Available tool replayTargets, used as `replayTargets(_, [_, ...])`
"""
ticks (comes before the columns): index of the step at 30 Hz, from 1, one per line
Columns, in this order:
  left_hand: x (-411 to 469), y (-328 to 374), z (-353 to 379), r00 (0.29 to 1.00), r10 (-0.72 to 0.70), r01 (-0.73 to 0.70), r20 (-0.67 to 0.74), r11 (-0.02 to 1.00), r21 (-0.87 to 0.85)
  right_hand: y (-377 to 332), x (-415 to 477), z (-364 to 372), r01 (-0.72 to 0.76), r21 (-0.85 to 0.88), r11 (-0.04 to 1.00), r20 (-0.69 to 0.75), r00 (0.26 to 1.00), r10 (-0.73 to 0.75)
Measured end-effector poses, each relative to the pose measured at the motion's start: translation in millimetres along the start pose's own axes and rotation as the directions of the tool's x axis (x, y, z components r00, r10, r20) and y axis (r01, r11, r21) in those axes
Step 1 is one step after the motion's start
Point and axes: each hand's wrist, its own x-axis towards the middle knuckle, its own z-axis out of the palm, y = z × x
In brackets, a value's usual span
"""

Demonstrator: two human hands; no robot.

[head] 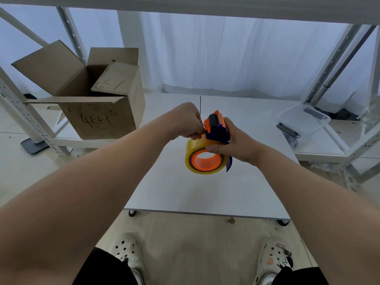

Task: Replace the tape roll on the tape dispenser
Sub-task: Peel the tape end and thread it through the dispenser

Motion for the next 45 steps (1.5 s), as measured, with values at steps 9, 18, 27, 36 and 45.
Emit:
replayTargets(9, [3.3, 0.1, 4.2, 0.999, -0.025, 0.025, -0.037, 1.0, 0.006, 6.5, 4.1, -0.2, -0.03, 0.03, 0.999, 0.019, 0.999, 0.029])
replayTargets(18, [4.2, -2.9, 4.4, 0.99, -0.134, 0.127, -0.052, 0.985, -0.117, 7.6, 3.0, 0.8, -0.005, 0.001, 1.0, 0.002, 1.0, 0.005])
replayTargets(27, [5.7, -7.4, -0.7, 0.994, -0.09, 0.087, -0.056, 0.994, -0.061, 19.8, -1.8, -7.0, -0.031, 0.031, 0.999, -0.019, 0.999, 0.032])
replayTargets(36, [2.7, -1.9, -5.8, 0.993, 0.099, -0.093, -0.071, 0.992, 0.082, 13.7, 1.4, -12.1, -0.084, 0.047, 0.995, 0.025, 0.996, 0.083])
replayTargets(45, [-2.5, 4.8, -7.3, 0.988, 0.151, -0.143, -0.037, 0.977, 0.16, 9.4, 11.2, 0.1, -0.065, 0.014, 0.998, 0.098, 0.993, 0.064])
